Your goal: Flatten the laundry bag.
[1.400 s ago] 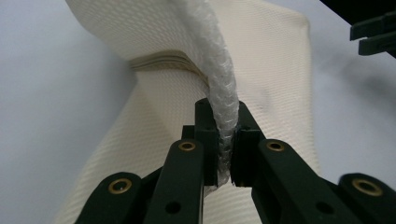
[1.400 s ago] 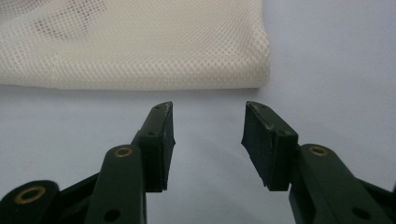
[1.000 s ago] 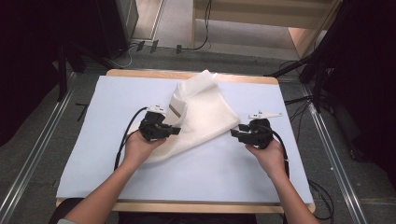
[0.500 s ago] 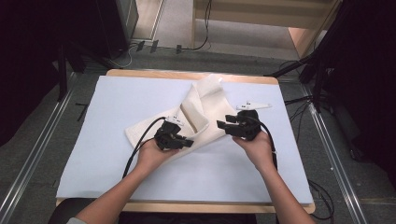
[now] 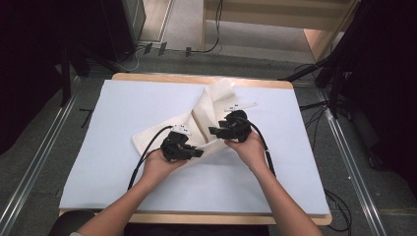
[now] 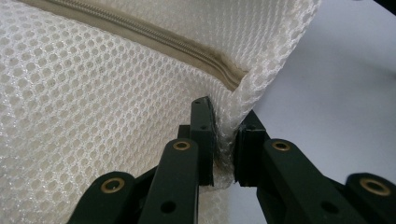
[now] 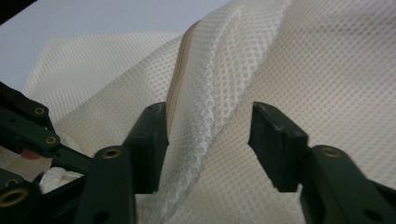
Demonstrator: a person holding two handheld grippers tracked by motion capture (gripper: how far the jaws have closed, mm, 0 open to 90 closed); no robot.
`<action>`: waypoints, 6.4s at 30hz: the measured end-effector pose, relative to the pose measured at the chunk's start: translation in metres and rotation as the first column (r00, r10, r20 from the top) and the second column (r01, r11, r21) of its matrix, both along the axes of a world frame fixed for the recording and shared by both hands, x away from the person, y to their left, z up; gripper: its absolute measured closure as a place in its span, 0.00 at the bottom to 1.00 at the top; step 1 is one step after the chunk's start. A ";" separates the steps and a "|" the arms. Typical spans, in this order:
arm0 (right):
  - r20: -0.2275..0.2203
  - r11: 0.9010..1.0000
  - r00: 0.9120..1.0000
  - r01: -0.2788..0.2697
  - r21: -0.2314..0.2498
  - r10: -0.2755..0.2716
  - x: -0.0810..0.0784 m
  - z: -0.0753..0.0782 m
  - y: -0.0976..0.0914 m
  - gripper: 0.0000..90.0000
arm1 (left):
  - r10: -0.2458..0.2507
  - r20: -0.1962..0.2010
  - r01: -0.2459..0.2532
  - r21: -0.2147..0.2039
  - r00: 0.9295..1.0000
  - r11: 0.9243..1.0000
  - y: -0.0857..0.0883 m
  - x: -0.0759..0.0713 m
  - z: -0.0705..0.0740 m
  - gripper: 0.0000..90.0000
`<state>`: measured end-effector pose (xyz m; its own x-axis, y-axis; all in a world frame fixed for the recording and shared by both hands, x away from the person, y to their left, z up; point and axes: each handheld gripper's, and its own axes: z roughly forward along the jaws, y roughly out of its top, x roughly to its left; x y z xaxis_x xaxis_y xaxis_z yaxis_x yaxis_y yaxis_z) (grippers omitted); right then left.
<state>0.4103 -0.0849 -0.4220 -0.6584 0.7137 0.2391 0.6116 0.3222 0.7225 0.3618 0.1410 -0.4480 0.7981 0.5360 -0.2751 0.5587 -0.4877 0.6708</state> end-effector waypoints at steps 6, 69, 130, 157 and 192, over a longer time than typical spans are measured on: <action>-0.008 0.999 0.999 -0.034 -0.030 0.034 -0.001 -0.001 0.002 0.94 | 0.006 -0.046 -0.008 -0.049 0.999 0.999 0.009 -0.001 0.009 0.76; -0.028 0.999 0.998 -0.048 0.019 0.049 -0.075 0.011 -0.044 0.90 | 0.289 -0.119 -0.276 0.116 0.950 0.954 0.123 0.088 -0.003 0.90; 0.015 0.995 0.995 -0.094 0.016 0.094 -0.065 0.020 -0.036 0.96 | 0.576 -0.122 -0.582 -0.008 0.808 0.813 0.220 0.062 0.021 0.99; 0.051 0.999 0.998 -0.028 0.024 0.027 -0.066 -0.005 -0.043 0.57 | 0.555 -0.068 -0.556 -0.001 0.829 0.831 0.214 0.075 0.027 0.66; -0.037 0.994 0.997 -0.065 -0.088 0.062 -0.076 -0.010 -0.025 1.00 | 0.486 -0.030 -0.487 -0.028 0.874 0.873 0.205 0.058 0.044 0.52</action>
